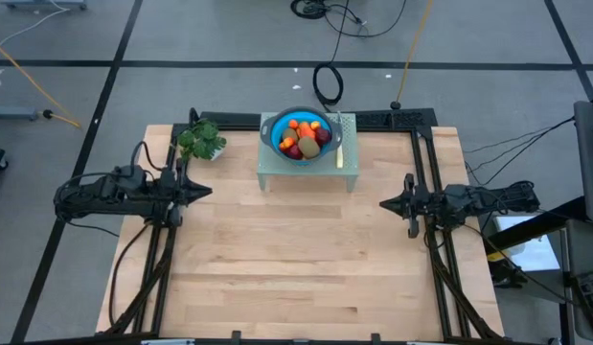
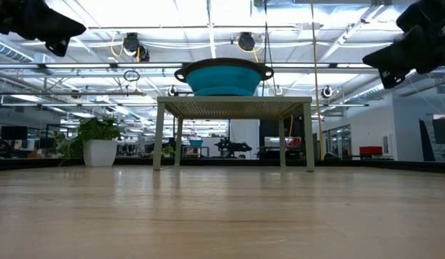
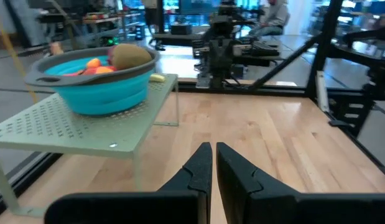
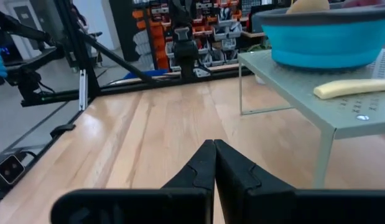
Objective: Pick & Place Fruit
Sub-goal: Return to Home Position
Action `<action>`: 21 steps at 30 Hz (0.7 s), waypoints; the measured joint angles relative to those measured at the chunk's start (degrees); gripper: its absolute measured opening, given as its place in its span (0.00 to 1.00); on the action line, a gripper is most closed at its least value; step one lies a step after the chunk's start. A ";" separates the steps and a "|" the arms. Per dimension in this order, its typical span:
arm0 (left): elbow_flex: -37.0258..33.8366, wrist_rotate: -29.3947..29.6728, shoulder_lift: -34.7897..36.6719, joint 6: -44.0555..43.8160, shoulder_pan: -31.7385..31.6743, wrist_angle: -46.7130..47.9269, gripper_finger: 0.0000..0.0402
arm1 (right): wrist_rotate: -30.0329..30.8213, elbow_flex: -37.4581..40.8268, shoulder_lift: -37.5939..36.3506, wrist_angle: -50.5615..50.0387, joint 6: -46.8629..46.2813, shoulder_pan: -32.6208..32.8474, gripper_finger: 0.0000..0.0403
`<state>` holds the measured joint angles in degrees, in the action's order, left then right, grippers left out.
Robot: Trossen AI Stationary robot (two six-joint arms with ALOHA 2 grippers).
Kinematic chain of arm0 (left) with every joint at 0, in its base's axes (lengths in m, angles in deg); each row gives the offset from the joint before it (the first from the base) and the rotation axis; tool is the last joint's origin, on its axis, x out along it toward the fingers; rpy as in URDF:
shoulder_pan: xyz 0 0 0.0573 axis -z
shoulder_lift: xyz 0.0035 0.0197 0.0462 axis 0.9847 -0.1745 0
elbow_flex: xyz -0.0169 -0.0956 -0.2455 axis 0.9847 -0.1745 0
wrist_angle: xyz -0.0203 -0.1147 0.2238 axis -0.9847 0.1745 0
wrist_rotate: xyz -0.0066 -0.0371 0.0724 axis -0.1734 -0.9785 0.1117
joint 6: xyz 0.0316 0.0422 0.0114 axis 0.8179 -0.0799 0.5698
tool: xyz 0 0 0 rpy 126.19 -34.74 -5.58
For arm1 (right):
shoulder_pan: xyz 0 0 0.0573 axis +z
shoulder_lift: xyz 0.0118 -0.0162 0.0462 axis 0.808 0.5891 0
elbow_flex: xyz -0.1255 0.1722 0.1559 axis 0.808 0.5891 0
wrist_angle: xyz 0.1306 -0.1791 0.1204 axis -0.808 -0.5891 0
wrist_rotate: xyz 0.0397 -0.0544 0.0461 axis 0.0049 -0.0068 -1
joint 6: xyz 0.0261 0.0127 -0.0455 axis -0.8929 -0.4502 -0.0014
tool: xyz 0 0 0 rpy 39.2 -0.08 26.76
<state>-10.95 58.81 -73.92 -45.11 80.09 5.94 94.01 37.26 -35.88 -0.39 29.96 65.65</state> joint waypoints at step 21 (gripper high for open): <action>-15.59 -6.20 0.00 2.53 0.00 -21.15 0.05 | 0.01 2.60 -0.05 -0.49 -0.07 0.00 0.00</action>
<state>-26.54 52.61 -73.92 -42.58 80.09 -15.20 94.03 39.86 -35.93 -0.88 29.89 65.65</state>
